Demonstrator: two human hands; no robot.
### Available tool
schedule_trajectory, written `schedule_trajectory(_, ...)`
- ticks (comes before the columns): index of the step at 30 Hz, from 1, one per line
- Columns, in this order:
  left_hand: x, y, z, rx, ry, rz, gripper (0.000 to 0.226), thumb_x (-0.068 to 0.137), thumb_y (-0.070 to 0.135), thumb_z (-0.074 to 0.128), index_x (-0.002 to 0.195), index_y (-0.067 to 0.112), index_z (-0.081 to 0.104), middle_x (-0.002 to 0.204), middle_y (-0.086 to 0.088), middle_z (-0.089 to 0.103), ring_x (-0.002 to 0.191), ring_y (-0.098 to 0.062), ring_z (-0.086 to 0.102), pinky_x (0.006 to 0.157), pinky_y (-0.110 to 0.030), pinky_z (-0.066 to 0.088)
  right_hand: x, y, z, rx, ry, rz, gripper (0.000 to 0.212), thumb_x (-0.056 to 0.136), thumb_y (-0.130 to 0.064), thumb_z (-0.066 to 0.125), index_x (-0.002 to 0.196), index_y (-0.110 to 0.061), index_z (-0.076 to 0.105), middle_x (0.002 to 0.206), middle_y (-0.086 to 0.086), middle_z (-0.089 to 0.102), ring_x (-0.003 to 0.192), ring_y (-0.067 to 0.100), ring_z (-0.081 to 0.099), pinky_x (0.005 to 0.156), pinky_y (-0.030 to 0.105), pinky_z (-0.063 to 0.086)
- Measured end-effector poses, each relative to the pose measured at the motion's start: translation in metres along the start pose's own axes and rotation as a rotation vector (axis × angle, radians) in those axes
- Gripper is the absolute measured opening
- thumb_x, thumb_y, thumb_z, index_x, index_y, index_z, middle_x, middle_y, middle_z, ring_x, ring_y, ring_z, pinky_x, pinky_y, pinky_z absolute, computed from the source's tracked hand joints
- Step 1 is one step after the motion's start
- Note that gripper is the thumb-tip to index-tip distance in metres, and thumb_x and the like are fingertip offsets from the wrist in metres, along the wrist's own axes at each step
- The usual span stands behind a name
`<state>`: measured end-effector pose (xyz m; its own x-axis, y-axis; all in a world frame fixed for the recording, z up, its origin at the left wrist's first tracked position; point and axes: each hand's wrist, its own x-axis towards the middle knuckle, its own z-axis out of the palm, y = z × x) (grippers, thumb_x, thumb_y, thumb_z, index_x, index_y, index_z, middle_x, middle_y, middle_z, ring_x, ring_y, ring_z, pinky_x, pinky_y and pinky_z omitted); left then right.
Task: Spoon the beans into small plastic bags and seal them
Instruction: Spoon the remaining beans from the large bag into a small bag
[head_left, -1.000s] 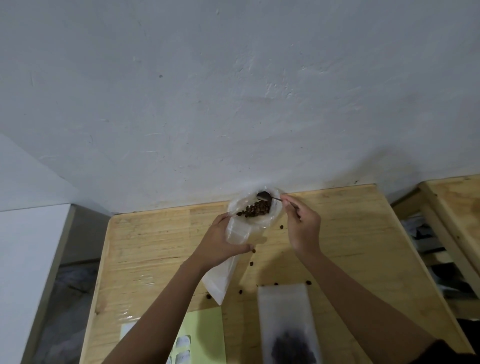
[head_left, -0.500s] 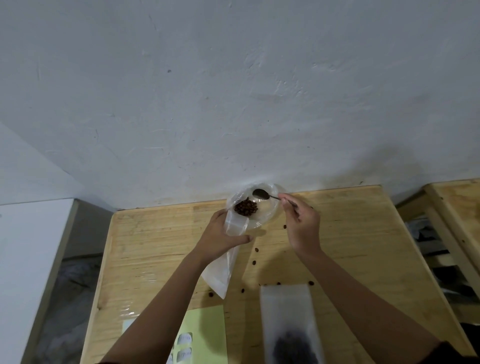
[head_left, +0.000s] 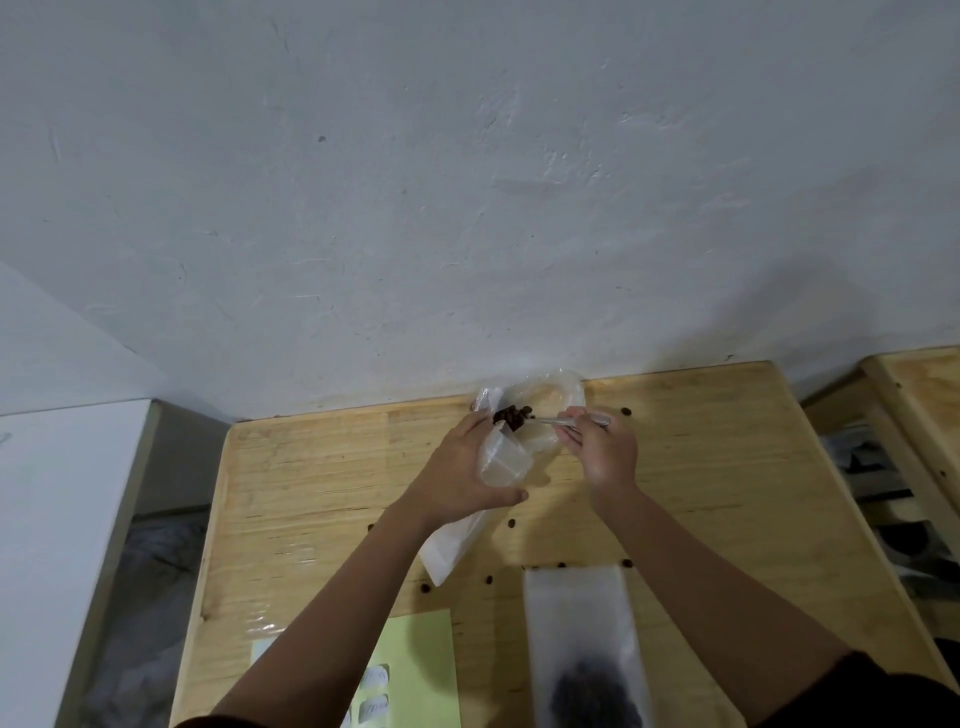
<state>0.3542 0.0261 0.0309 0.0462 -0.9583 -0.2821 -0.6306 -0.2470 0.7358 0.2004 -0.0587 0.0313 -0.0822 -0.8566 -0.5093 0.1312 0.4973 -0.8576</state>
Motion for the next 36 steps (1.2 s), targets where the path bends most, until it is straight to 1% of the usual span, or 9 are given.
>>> schedule_trajectory(4,0.001,-0.006,0.001,0.077,0.016,-0.039,0.109,0.065,0.059,0.076,0.150,0.020,0.019,0.157,0.007,0.008,0.144,-0.012,0.011,0.117,-0.042,0.021,0.005,-0.006,-0.008,0.073,0.047,0.052,0.009,0.090,0.001,0.054,0.094,0.004,0.062,0.099,0.022,0.065,0.096,0.031,0.066,0.084,0.034,0.054)
schedule_trajectory(7,0.002,-0.002,0.004,0.163,0.043,-0.057,0.112,0.065,0.062,0.073,0.150,0.015,0.016,0.157,0.003,0.007,0.143,-0.019,0.016,0.113,-0.046,0.027,0.010,-0.011,-0.019,0.078,0.046,0.026,0.011,0.091,-0.001,0.054,0.099,0.004,0.061,0.097,0.021,0.067,0.091,0.028,0.068,0.083,0.034,0.057)
schedule_trajectory(11,0.004,0.001,0.010,0.274,0.087,-0.082,0.114,0.067,0.061,0.071,0.149,0.012,0.010,0.157,-0.001,0.005,0.142,-0.022,0.017,0.111,-0.045,0.026,0.012,-0.022,-0.033,0.086,0.048,-0.021,0.009,0.091,-0.003,0.055,0.087,-0.001,0.063,0.086,0.014,0.068,0.080,0.020,0.067,0.071,0.022,0.059)
schedule_trajectory(16,0.003,0.003,0.016,0.349,0.098,-0.095,0.116,0.070,0.063,0.068,0.150,0.009,0.004,0.158,-0.003,0.000,0.143,-0.023,0.014,0.112,-0.043,0.022,0.006,-0.038,-0.044,0.079,-0.005,-0.087,0.018,0.091,-0.003,0.056,0.075,-0.006,0.064,0.081,0.015,0.067,0.074,0.022,0.064,0.066,0.020,0.058)
schedule_trajectory(23,0.004,0.002,0.016,0.373,0.085,-0.083,0.117,0.071,0.064,0.066,0.150,0.008,0.001,0.158,-0.003,-0.002,0.143,-0.024,0.015,0.111,-0.043,0.023,-0.002,-0.040,-0.042,-0.173,-0.220,-0.301,0.014,0.091,-0.003,0.055,0.086,0.004,0.067,0.082,0.015,0.069,0.073,0.018,0.069,0.065,0.021,0.057)
schedule_trajectory(26,0.003,0.001,0.016,0.362,0.102,-0.075,0.119,0.068,0.065,0.068,0.150,0.009,0.002,0.158,-0.003,0.001,0.142,-0.025,0.018,0.110,-0.044,0.025,-0.003,-0.044,-0.041,-0.119,-0.151,-0.381,0.015,0.091,-0.003,0.055,0.084,0.003,0.066,0.082,0.015,0.068,0.076,0.018,0.069,0.067,0.022,0.057)
schedule_trajectory(29,0.002,0.000,0.016,0.347,0.118,-0.057,0.118,0.067,0.063,0.070,0.150,0.011,0.003,0.158,-0.001,0.003,0.140,-0.023,0.020,0.109,-0.042,0.026,-0.001,-0.042,-0.042,-0.112,-0.084,-0.431,0.015,0.092,-0.006,0.056,0.082,-0.010,0.067,0.085,0.013,0.069,0.082,0.021,0.069,0.074,0.026,0.058)
schedule_trajectory(34,0.001,0.002,0.015,0.355,0.119,-0.006,0.113,0.071,0.061,0.068,0.150,0.012,0.004,0.158,0.001,0.001,0.142,-0.020,0.015,0.111,-0.039,0.022,0.001,-0.023,-0.038,-0.365,-0.035,-0.516,0.014,0.092,-0.014,0.058,0.097,-0.014,0.070,0.083,-0.009,0.069,0.080,0.011,0.067,0.078,0.026,0.055)
schedule_trajectory(36,0.002,0.004,0.014,0.355,0.114,0.022,0.110,0.073,0.059,0.067,0.151,0.014,0.004,0.158,0.003,0.000,0.143,-0.018,0.013,0.112,-0.038,0.020,0.001,-0.014,-0.032,-0.403,-0.022,-0.480,0.014,0.091,-0.015,0.058,0.099,-0.015,0.070,0.082,-0.008,0.069,0.079,0.015,0.067,0.076,0.026,0.055)
